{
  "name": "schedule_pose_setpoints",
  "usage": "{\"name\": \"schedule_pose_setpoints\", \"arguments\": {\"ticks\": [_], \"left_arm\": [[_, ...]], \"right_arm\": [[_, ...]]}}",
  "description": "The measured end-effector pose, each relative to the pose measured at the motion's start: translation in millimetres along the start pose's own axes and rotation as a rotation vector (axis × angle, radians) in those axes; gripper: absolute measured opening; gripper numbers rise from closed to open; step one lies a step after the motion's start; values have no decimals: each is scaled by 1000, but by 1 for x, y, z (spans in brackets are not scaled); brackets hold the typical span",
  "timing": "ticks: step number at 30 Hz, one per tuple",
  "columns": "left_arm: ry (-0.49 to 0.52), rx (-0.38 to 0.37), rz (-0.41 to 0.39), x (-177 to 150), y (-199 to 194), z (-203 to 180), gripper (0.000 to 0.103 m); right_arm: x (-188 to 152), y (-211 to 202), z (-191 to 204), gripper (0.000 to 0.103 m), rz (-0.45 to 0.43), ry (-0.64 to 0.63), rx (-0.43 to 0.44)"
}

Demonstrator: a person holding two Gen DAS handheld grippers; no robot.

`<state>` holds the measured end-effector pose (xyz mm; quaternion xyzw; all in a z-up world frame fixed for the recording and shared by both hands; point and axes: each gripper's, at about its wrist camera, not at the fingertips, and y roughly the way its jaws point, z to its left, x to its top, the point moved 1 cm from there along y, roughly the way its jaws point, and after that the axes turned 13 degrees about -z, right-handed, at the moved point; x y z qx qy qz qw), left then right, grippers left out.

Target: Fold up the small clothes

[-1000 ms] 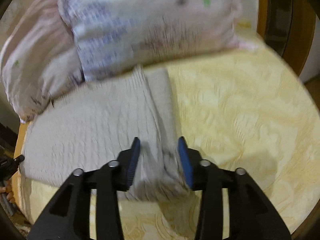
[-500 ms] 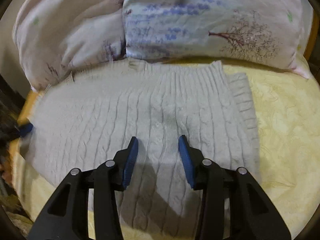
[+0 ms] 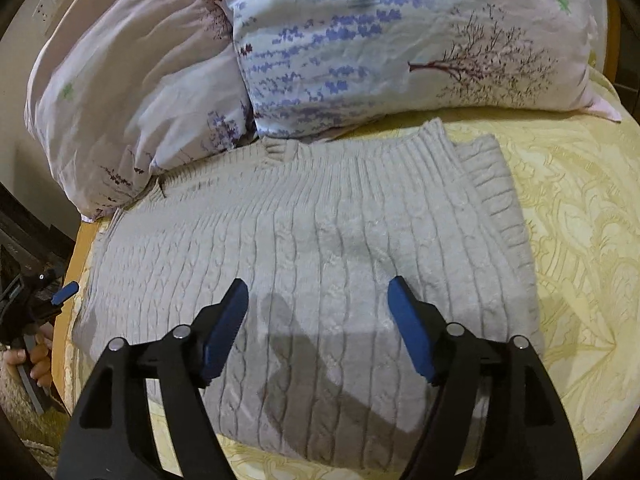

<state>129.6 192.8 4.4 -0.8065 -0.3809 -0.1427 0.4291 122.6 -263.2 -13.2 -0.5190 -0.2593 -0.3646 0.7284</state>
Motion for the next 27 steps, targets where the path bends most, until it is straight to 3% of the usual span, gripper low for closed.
{"name": "schedule_pose_setpoints", "arguments": {"ticks": [6, 10, 19, 23, 25, 27], "left_arm": [[-94, -27, 58, 5, 20, 19, 76], [-94, -51, 92, 3, 36, 14, 76], [-58, -66, 83, -3, 47, -6, 75], [-37, -54, 86, -8, 51, -17, 69], [-36, -43, 90, -10, 54, -21, 60], [-41, -25, 98, -11, 56, -21, 39]], "right_arm": [[-3, 2, 5, 82, 13, -20, 11], [-3, 2, 7, 83, 15, -19, 14], [-3, 2, 9, 85, 14, -20, 14], [-2, 3, 10, 87, 15, -25, 19], [-2, 3, 10, 87, 15, -25, 20], [-2, 3, 9, 87, 14, -24, 23]]}}
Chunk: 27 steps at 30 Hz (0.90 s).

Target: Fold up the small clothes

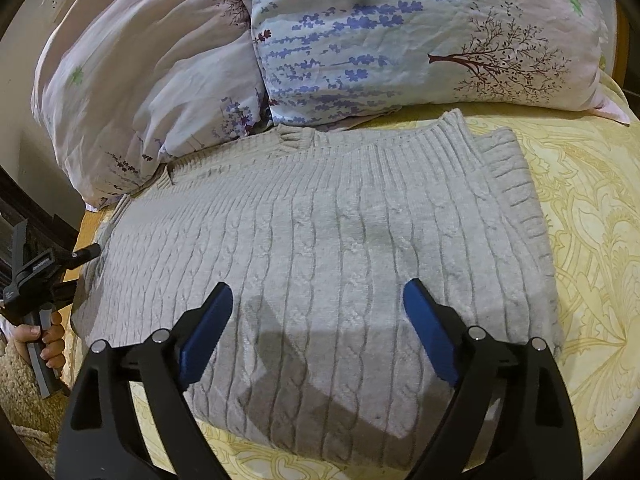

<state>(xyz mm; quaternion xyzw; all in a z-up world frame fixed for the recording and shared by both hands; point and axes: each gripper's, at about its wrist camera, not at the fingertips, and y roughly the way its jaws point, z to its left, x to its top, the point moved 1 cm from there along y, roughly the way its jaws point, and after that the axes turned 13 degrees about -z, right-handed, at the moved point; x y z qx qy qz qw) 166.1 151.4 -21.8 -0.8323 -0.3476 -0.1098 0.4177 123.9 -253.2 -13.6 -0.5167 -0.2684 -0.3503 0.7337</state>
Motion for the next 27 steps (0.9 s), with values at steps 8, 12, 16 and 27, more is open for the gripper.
{"name": "schedule_pose_setpoints", "arguments": {"ticks": [8, 12, 16, 27], "left_arm": [[-10, -41, 6, 7, -2, -25, 25], [-12, -110, -1, 15, -6, -50, 25], [-17, -193, 1, 22, -6, -79, 24], [43, -366, 94, 0, 23, -175, 24]], "right_arm": [[0, -2, -1, 88, -9, 14, 8], [-1, -4, -2, 88, -14, 23, 12], [-1, -6, -3, 88, -16, 35, 17], [10, -41, -21, 87, -91, 139, 38]]}}
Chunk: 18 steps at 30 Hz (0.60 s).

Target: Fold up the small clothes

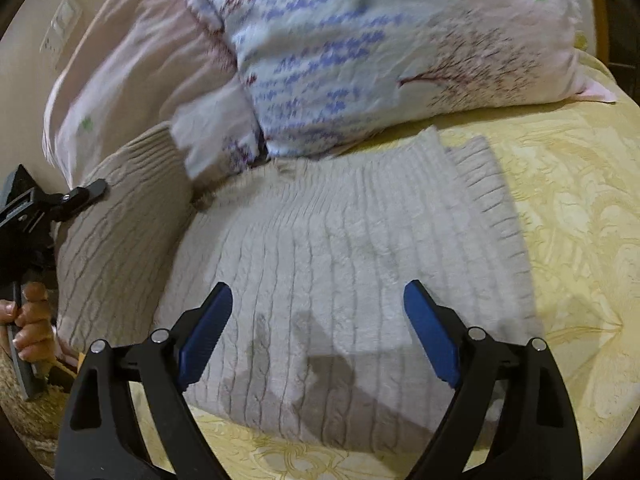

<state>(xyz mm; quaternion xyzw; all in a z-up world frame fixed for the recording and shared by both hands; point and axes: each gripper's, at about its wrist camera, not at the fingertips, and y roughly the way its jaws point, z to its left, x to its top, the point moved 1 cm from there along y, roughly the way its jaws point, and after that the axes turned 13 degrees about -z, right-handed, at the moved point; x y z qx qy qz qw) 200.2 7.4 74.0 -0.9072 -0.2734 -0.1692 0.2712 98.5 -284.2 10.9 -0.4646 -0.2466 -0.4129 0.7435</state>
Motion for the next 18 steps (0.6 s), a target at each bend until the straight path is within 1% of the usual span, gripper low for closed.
{"name": "schedule_pose_setpoints", "arguments": {"ticks": [4, 6, 7, 8, 9, 10, 11, 12, 13, 14, 15, 17, 18], "left_arm": [[26, -42, 75, -18, 40, -25, 24], [42, -57, 131, -33, 65, -33, 24], [58, -54, 164, -39, 76, -34, 24], [71, -44, 196, -46, 86, -35, 25], [75, -32, 222, -53, 94, -35, 29], [64, -23, 252, -62, 103, -34, 34], [50, -32, 264, -65, 105, -32, 42], [20, -80, 274, -68, 105, -33, 55], [4, -135, 278, -68, 101, -36, 64], [7, -165, 270, -66, 96, -40, 83], [22, -186, 252, -63, 89, -44, 94], [66, -203, 189, -51, 68, -49, 97], [72, -196, 158, -45, 59, -47, 97]], "right_arm": [[5, -14, -18, 87, -27, 93, 41], [5, -16, -32, 87, -22, 188, 89], [4, -16, -43, 87, -17, 273, 136], [4, -15, -50, 87, -14, 333, 165], [3, -14, -59, 87, -11, 407, 192], [3, -12, -64, 87, -10, 454, 209], [3, -11, -71, 87, -10, 514, 230], [4, -12, -75, 87, -11, 548, 241], [6, -13, -78, 87, -14, 571, 253], [9, -15, -78, 88, -16, 577, 263], [12, -14, -78, 87, -9, 573, 266], [16, -10, -73, 87, 28, 555, 276], [16, -7, -70, 88, 47, 547, 277]]}}
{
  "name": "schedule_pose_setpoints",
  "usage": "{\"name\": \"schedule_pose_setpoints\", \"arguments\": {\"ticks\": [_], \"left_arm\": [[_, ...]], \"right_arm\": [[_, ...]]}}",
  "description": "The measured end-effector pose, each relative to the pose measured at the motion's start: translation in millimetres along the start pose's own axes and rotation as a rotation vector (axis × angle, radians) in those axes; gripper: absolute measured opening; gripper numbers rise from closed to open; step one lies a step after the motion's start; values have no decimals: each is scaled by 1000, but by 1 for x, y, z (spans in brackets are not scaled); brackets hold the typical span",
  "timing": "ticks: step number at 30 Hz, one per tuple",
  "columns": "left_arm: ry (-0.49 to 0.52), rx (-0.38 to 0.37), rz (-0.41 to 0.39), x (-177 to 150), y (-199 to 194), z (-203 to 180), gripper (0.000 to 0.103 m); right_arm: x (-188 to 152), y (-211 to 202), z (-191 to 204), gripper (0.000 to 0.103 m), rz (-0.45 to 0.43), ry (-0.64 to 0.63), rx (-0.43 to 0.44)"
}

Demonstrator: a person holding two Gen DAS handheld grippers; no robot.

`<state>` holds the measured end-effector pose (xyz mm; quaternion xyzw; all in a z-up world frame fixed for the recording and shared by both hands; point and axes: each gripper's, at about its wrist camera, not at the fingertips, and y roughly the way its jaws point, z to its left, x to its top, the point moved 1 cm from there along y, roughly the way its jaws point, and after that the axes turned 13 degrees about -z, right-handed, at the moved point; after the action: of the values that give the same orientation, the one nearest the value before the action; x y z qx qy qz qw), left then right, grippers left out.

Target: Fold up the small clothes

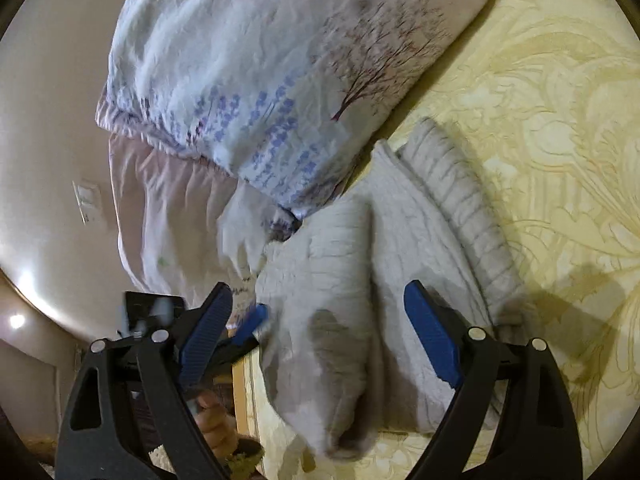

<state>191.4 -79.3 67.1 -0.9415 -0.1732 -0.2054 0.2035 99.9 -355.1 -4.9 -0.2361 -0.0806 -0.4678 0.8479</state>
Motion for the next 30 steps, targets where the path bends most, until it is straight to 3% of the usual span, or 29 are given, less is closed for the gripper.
{"name": "schedule_pose_setpoints", "arguments": {"ticks": [3, 4, 6, 9, 14, 18, 19, 22, 30], "left_arm": [[-19, 134, -112, 15, -30, 19, 97], [-27, 217, -136, 17, -39, 31, 97], [-41, 325, -131, 16, -48, 50, 96], [-79, 416, -97, 10, -51, 73, 96], [-57, 458, -27, -1, -46, 85, 96], [-33, 456, 23, -10, -36, 82, 96], [-28, 456, 35, -12, -34, 82, 96], [-16, 451, 47, -16, -34, 81, 96], [-40, 415, 47, -16, -37, 75, 97]], "right_arm": [[-7, 12, 3, 88, 70, -12, -5], [-10, 18, 5, 88, 99, -21, -12], [-14, 28, 7, 88, 142, -41, -31], [-20, 37, 6, 87, 188, -59, -55], [-26, 50, 8, 61, 248, -60, -30], [-28, 64, 7, 60, 243, -47, -36], [-27, 67, 7, 55, 232, -37, -30], [-25, 72, 6, 21, 198, -49, -67], [-13, 36, 45, 16, 68, -306, -134]]}}
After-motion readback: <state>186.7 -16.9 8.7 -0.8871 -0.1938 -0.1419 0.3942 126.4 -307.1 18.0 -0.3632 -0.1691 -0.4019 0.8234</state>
